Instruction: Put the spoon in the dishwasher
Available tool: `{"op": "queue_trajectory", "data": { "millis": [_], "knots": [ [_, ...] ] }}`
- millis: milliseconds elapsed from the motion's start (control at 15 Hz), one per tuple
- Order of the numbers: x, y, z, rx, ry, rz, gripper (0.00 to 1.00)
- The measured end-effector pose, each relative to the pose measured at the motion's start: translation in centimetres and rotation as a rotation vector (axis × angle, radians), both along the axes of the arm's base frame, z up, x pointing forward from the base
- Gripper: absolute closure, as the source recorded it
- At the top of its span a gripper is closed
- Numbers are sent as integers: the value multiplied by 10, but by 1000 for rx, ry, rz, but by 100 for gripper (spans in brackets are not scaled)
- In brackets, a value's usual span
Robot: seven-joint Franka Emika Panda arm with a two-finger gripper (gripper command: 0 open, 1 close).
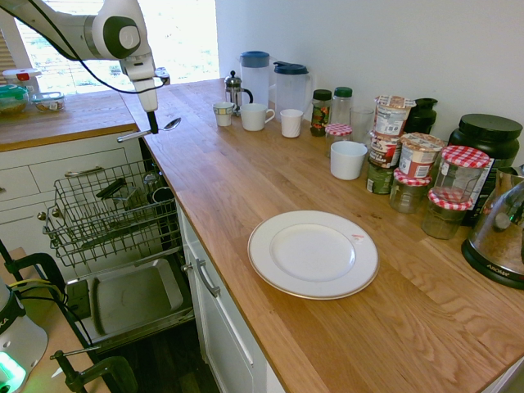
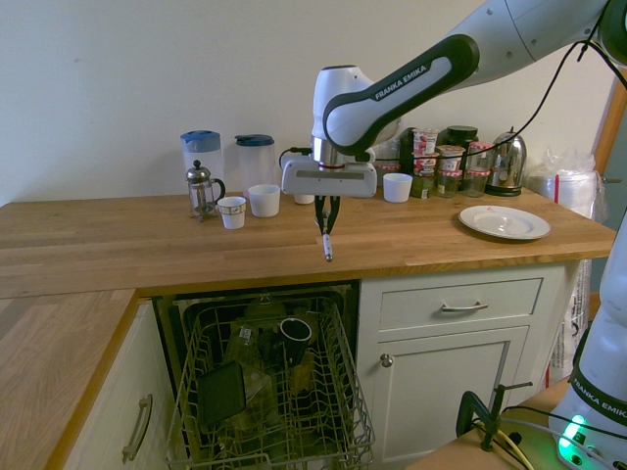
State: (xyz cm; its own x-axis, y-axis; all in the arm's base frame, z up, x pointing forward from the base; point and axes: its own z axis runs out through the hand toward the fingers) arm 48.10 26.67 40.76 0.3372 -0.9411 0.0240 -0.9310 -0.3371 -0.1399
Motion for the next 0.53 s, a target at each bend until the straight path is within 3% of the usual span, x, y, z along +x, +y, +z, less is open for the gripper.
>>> {"op": "queue_trajectory", "data": {
  "millis": [533],
  "knots": [
    [-101, 68, -85, -20, 28, 62, 100]
  ]
}}
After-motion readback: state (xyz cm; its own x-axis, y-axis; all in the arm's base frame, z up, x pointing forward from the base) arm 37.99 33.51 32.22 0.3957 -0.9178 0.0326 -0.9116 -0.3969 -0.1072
